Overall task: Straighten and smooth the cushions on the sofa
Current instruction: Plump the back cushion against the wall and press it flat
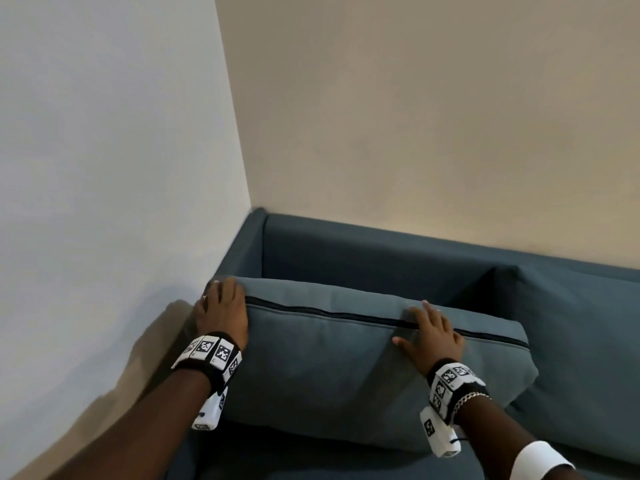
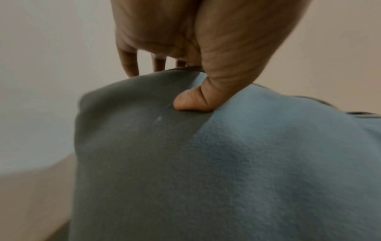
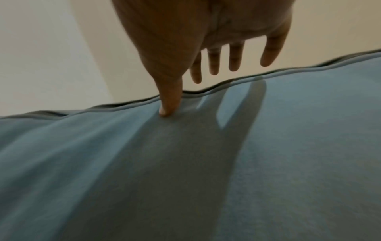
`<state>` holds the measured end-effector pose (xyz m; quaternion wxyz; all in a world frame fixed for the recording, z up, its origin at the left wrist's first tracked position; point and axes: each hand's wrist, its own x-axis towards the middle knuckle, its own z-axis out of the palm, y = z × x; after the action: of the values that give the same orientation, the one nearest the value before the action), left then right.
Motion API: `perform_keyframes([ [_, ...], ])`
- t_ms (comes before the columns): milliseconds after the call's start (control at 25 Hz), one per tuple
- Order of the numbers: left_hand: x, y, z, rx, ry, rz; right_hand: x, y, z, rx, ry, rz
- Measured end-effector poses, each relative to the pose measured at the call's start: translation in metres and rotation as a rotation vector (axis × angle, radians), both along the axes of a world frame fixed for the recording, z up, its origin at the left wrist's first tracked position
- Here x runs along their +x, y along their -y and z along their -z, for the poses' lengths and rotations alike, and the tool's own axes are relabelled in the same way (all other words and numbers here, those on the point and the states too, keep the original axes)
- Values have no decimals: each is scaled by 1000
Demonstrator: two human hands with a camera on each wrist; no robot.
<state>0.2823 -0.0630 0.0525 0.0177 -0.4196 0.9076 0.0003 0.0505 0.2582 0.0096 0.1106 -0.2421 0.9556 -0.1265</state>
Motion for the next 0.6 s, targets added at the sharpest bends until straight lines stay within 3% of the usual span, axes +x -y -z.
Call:
perform_keyframes([
  [160,-14,-10,-5,140,73,74,-33,-49,0,212,103,-49],
  [280,-26,-37,-3,124,98,271,-26,-56,-7,142,111,-63],
  [400,-61,-109,17,132,193,512,-5,-68,-1,94,89,-94],
  [600,-144,-238,44,194,163,647,5,-115,8,28,93,-204],
])
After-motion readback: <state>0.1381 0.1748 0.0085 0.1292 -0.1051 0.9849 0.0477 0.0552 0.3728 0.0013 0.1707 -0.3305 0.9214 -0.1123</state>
